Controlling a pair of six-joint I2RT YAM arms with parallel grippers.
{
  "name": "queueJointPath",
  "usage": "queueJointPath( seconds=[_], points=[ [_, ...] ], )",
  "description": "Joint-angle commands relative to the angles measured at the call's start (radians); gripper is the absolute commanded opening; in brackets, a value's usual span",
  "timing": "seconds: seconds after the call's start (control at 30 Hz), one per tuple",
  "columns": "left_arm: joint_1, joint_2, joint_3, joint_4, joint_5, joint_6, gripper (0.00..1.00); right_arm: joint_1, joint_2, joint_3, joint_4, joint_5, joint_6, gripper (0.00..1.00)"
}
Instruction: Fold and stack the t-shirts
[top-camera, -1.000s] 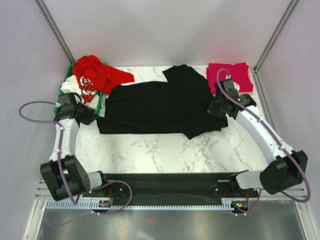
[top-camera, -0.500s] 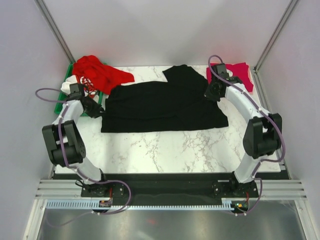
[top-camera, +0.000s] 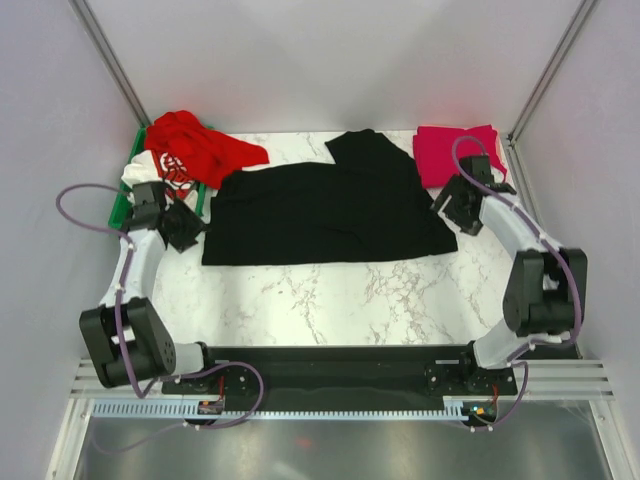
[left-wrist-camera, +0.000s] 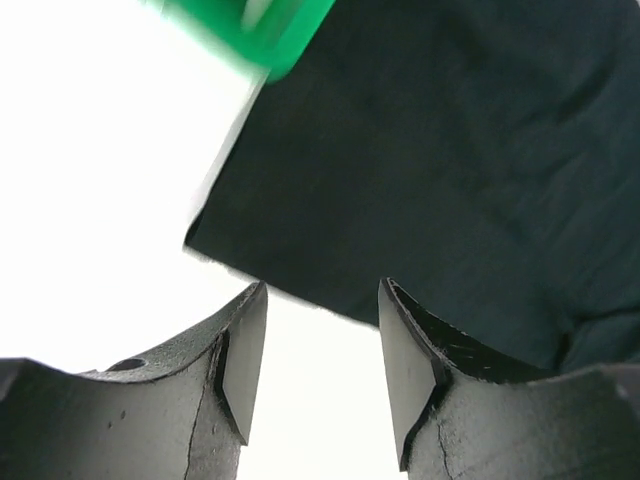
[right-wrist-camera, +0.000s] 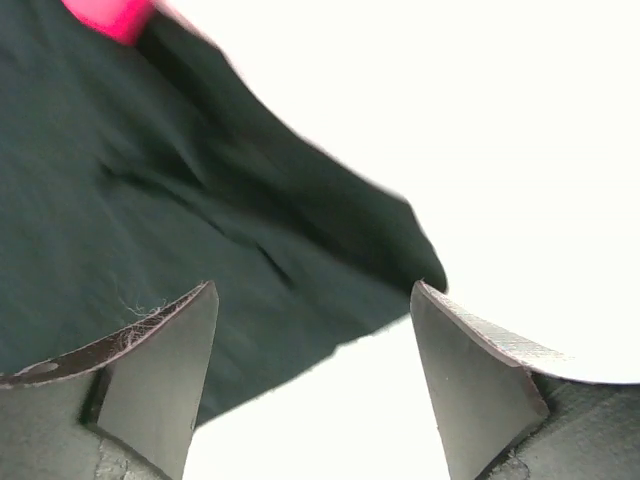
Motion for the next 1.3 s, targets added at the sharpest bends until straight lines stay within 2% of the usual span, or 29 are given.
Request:
queueJointPath(
  seconds=[0.0,0.03,0.23,0.5,0.83,0.97,1.0,1.07,1.1,1.13,1.17,1.2,1.23,1.27],
  points=[
    [-0.003,-0.080,-0.154,0.053,-0.005,0.012,0.55,0.001,-0.178,-0.158,0.085,-0.020,-0.008,0.85],
    [-0.001,-0.087,-0.220,0.096,0.005,0.000,0.55,0.000,-0.215,-0.233,0.102,-0.030,-0.007,0.83],
    [-0.009,-0.089,-0.338,0.202,0.038,-0.120,0.53,-0.031,-0.234,-0.426,0.221,-0.109,0.008,0.75],
    [-0.009,-0.037,-0.398,0.340,0.008,-0.181,0.56,-0.108,-0.113,-0.462,0.352,-0.148,0.008,0.65],
    [-0.012,0.044,-0.446,0.484,-0.044,-0.228,0.53,-0.123,-0.033,-0.471,0.430,-0.154,0.002,0.60],
    [-0.018,0.070,-0.452,0.498,-0.070,-0.240,0.52,-0.125,-0.039,-0.485,0.450,-0.154,-0.001,0.49],
    [-0.020,0.072,-0.457,0.510,-0.069,-0.240,0.51,-0.125,-0.041,-0.493,0.459,-0.152,-0.002,0.41],
    [-0.023,0.086,-0.458,0.537,-0.067,-0.243,0.39,-0.125,-0.033,-0.491,0.478,-0.154,-0.008,0.31],
    [-0.023,0.092,-0.455,0.544,-0.063,-0.243,0.35,-0.125,-0.028,-0.485,0.484,-0.178,-0.010,0.19],
    [-0.026,0.101,-0.437,0.544,-0.058,-0.243,0.23,-0.125,-0.013,-0.481,0.493,-0.186,-0.011,0.12],
    [-0.030,0.119,-0.425,0.544,-0.044,-0.243,0.14,-0.125,-0.009,-0.473,0.493,-0.192,-0.010,0.04],
    [-0.035,0.124,-0.397,0.540,-0.035,-0.247,0.08,-0.125,-0.004,-0.462,0.492,-0.192,0.001,0.00],
    [-0.040,0.129,-0.379,0.528,-0.031,-0.255,0.03,-0.125,-0.013,-0.458,0.492,-0.188,0.011,0.00],
    [-0.056,0.124,-0.357,0.512,-0.029,-0.257,0.02,-0.125,-0.021,-0.450,0.490,-0.189,0.016,0.00]
  ],
)
